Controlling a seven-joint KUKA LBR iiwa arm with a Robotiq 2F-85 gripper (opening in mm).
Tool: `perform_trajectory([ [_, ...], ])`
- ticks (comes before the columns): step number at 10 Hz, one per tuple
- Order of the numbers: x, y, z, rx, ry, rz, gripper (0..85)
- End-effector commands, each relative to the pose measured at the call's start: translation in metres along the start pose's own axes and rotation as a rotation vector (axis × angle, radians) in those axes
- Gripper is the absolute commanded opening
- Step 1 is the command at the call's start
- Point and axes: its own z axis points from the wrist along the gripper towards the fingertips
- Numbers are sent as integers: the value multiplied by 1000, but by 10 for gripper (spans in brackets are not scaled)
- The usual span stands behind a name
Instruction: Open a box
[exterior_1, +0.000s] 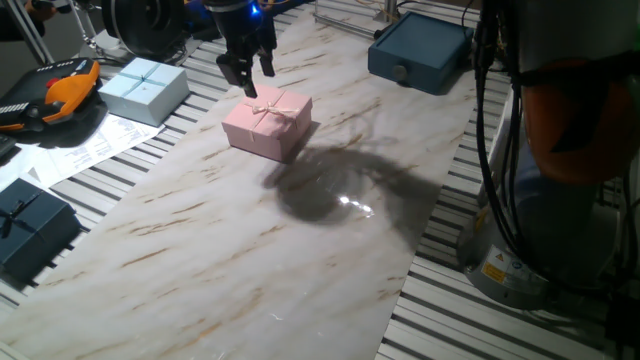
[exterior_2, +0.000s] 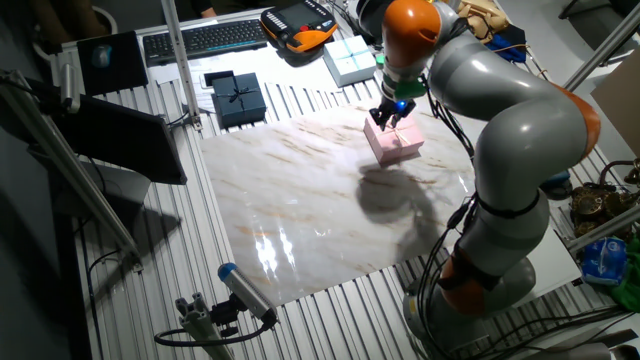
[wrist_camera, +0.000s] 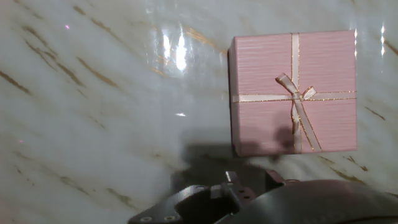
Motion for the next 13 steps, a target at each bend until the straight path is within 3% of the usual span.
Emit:
perform_trajectory([
  [1,-1,-3,5,-3,-17,-2,0],
  [8,-10,-17,38,-30,-49,-10,0],
  [13,-15,-30,52,-39,-49,-1,0],
])
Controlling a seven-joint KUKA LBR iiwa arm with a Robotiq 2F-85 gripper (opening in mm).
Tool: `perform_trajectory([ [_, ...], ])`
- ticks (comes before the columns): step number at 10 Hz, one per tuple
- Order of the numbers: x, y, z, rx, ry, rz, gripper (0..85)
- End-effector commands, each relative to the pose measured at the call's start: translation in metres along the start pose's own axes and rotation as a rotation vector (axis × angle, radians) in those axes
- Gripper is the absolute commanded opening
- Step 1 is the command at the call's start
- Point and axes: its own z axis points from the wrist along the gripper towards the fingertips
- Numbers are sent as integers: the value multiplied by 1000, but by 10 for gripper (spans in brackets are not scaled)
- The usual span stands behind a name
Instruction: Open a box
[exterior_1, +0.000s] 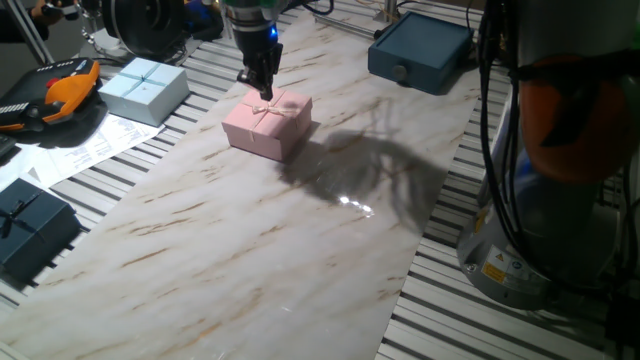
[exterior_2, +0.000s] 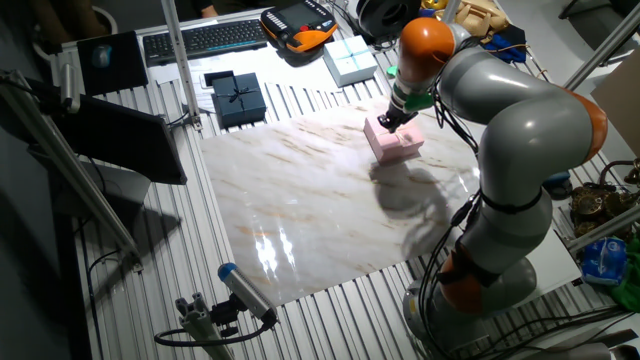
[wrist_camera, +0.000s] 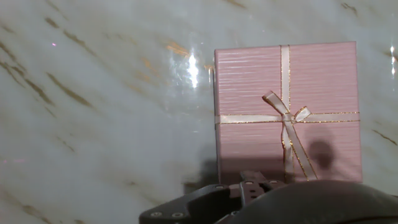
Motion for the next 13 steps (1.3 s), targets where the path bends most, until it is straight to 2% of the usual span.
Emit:
perform_trajectory([
  [1,-2,-2,4,1,-2,12,0],
  [3,-7,-5,11,18,-7,56,0],
  [4,-10,-6,18,29,-19,78,0],
  [5,-13,-10,24,36,-19,83,0],
  [6,-16,-14,28,19,-18,83,0],
  [7,-19,-14,25,28,-20,80,0],
  [8,-23,-14,18,32,-7,71,0],
  [9,-23,-14,18,26,-6,59,0],
  [12,-23,-14,18,-28,-21,19,0],
  [13,-23,-14,18,-37,-4,16,0],
])
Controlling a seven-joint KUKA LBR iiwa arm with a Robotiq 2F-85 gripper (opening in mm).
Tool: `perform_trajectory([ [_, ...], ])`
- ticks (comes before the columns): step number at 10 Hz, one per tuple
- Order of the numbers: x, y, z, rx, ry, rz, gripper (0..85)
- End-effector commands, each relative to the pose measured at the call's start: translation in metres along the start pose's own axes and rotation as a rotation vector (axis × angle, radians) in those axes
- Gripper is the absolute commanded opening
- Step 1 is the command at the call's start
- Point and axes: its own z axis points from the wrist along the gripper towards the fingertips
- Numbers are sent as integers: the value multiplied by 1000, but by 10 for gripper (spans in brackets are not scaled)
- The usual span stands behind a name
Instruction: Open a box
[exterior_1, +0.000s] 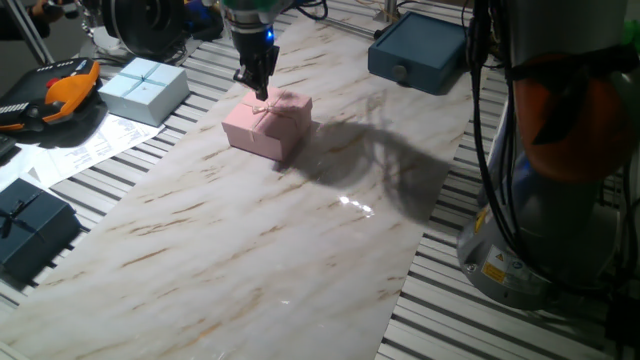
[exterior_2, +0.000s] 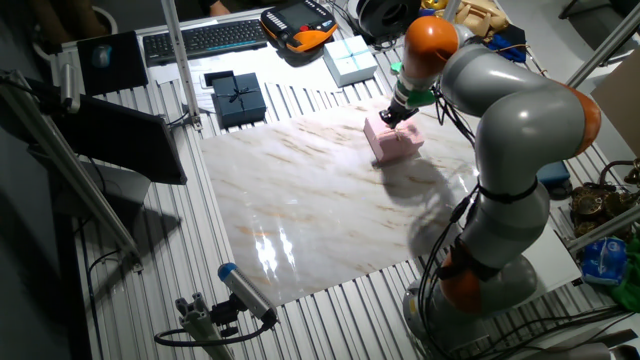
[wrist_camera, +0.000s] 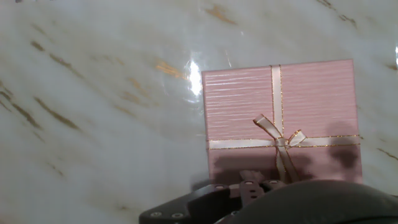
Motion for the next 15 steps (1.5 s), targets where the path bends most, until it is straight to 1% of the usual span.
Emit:
perform_trajectory([
  [1,0,0,0,0,12,4,0],
  [2,0,0,0,3,29,19,0],
  [3,0,0,0,11,42,39,0],
  [6,0,0,0,82,32,43,0],
  [7,0,0,0,92,26,58,0],
  [8,0,0,0,107,38,60,0],
  [9,0,0,0,108,5,66,0],
  [10,0,0,0,114,-25,47,0],
  [11,0,0,0,107,-44,12,0],
  [12,-1,-4,3,94,-59,-32,0],
  [13,-3,-11,9,75,-65,-59,0],
  [14,-5,-16,15,60,-66,-83,0],
  [15,-7,-19,19,58,-65,-99,0],
])
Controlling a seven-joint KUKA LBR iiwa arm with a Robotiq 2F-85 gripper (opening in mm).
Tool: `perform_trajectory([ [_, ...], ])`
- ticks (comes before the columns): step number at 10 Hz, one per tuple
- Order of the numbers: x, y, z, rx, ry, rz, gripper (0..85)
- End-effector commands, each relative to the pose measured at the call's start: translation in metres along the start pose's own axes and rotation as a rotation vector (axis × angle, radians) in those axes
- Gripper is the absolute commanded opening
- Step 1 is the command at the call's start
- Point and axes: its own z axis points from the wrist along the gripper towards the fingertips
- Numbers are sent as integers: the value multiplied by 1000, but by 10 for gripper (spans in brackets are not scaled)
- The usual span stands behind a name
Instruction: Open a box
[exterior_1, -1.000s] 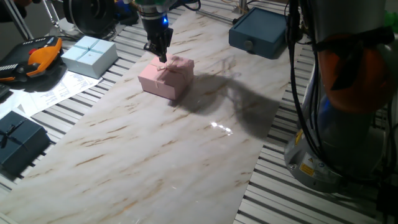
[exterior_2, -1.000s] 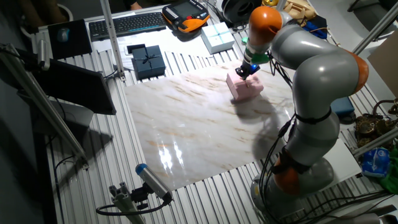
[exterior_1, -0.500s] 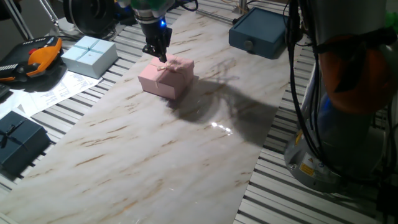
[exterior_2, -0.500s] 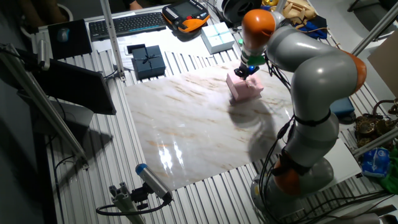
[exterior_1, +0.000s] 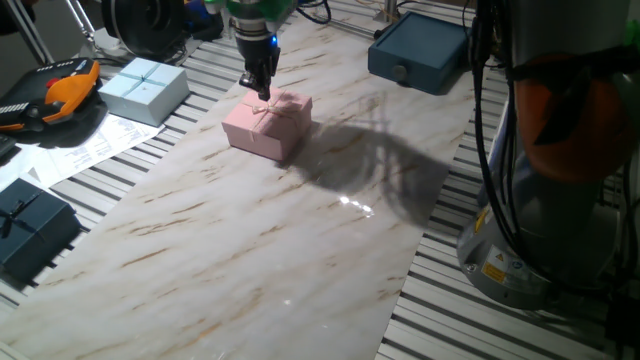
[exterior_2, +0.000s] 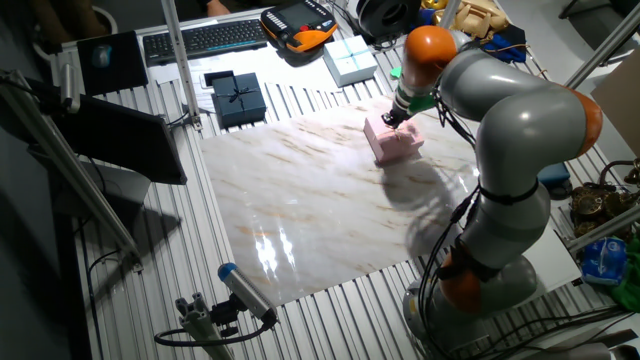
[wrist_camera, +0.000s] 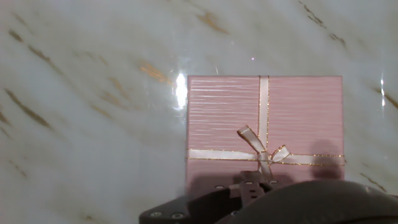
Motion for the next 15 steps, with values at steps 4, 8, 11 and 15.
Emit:
perform_trajectory([
  [4,-4,-13,21,-1,-5,-61,0],
  [8,-4,-14,28,-18,-27,-36,340],
  [11,-2,-17,32,-19,-44,-35,510],
  [15,-1,-21,39,-19,-47,-40,340],
])
